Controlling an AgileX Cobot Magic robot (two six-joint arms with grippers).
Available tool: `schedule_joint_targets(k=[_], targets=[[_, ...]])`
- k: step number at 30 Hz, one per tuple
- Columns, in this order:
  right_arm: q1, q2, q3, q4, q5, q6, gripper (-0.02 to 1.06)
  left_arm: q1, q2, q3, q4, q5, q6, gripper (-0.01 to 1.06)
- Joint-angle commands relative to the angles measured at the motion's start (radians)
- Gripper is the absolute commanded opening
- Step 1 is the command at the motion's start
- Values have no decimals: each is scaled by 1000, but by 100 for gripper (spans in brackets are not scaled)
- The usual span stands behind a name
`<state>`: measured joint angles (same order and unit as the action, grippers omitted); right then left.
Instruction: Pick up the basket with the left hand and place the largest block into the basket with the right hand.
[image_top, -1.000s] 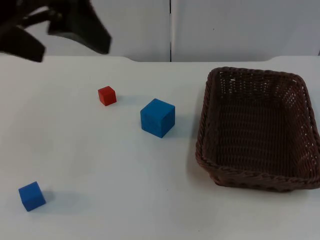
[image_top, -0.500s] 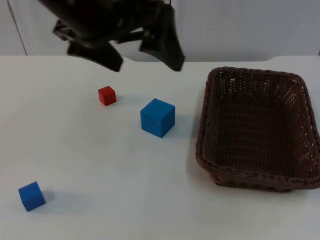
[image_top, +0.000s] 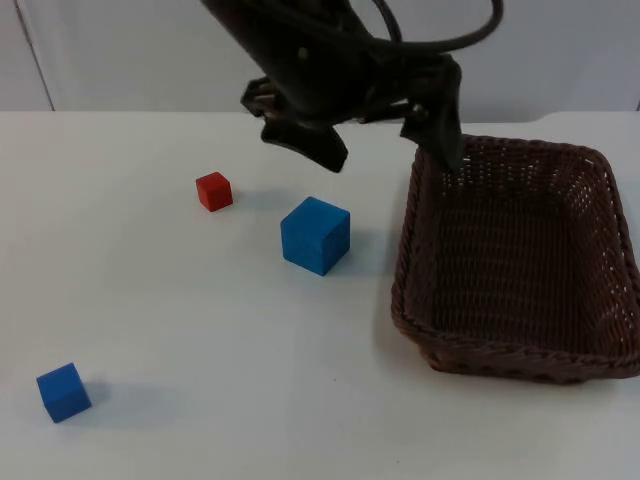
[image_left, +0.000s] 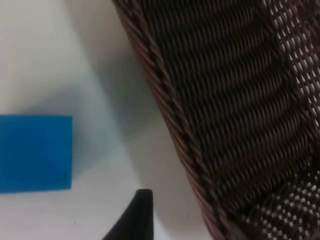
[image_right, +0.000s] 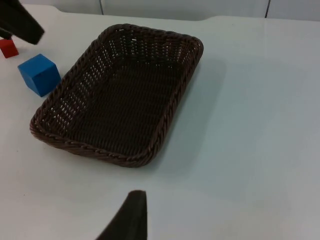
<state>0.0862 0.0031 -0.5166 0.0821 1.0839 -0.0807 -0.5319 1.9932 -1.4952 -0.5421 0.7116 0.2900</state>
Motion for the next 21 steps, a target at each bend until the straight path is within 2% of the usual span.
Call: schedule_joint_targets(k=[1, 11, 21], targets=[[-4, -3, 1, 3, -4, -6, 105, -5, 32, -33, 2, -1, -30, 105], [-4, -3, 1, -1, -4, -6, 105, -8, 163, -130, 0, 8, -137, 105], [-4, -3, 1, -1, -4, -4, 105, -76, 203, -195, 33, -11, -201, 105]])
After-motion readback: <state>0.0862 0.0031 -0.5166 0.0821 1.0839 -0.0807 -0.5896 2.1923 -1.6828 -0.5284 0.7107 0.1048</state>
